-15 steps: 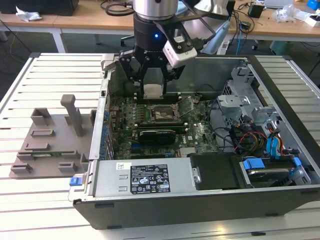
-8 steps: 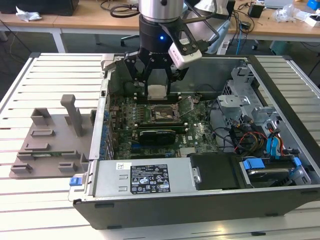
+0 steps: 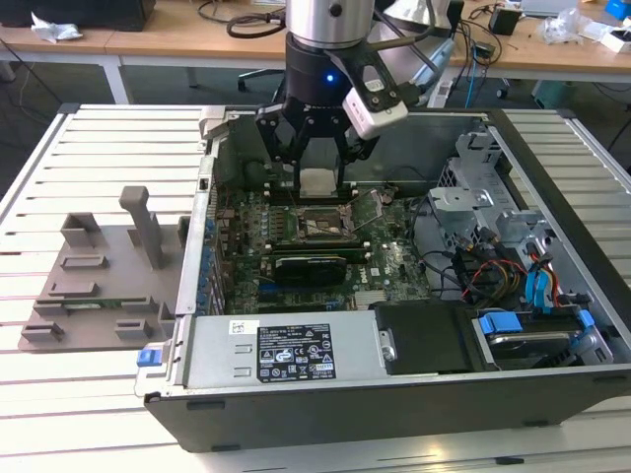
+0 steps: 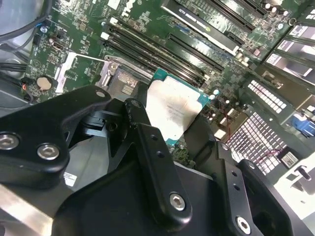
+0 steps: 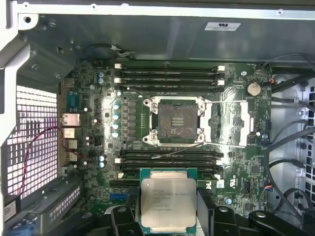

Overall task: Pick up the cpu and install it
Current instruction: 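Pick up the cpu and move it towards the insertion slot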

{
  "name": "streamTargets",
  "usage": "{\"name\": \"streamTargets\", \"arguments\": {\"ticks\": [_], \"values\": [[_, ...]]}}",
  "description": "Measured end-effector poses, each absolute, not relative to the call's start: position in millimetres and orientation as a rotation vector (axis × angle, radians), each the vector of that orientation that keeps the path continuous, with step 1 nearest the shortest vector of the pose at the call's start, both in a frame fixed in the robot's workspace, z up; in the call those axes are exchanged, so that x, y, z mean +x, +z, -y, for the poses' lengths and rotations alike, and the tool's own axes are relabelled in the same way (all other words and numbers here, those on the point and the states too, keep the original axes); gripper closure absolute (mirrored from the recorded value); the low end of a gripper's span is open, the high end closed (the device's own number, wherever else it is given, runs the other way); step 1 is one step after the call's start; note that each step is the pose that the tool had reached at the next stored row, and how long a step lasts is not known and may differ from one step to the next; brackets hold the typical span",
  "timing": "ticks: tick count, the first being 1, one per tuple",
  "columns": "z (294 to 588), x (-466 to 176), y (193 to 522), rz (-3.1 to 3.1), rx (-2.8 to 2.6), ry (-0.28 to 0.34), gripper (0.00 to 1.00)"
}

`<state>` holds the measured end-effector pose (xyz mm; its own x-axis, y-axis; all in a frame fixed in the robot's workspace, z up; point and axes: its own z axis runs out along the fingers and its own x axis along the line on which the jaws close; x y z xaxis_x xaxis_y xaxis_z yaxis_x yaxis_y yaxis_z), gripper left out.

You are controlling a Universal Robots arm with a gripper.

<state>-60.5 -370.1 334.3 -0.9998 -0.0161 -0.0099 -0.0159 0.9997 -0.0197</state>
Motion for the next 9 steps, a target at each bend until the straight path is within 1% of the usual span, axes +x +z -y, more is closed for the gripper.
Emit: {"name": "streamTargets", "arguments": {"ticks": [9], "values": [[367.9, -51.2, 329.7, -3.131, -0.025, -0.031, 0.45]]}}
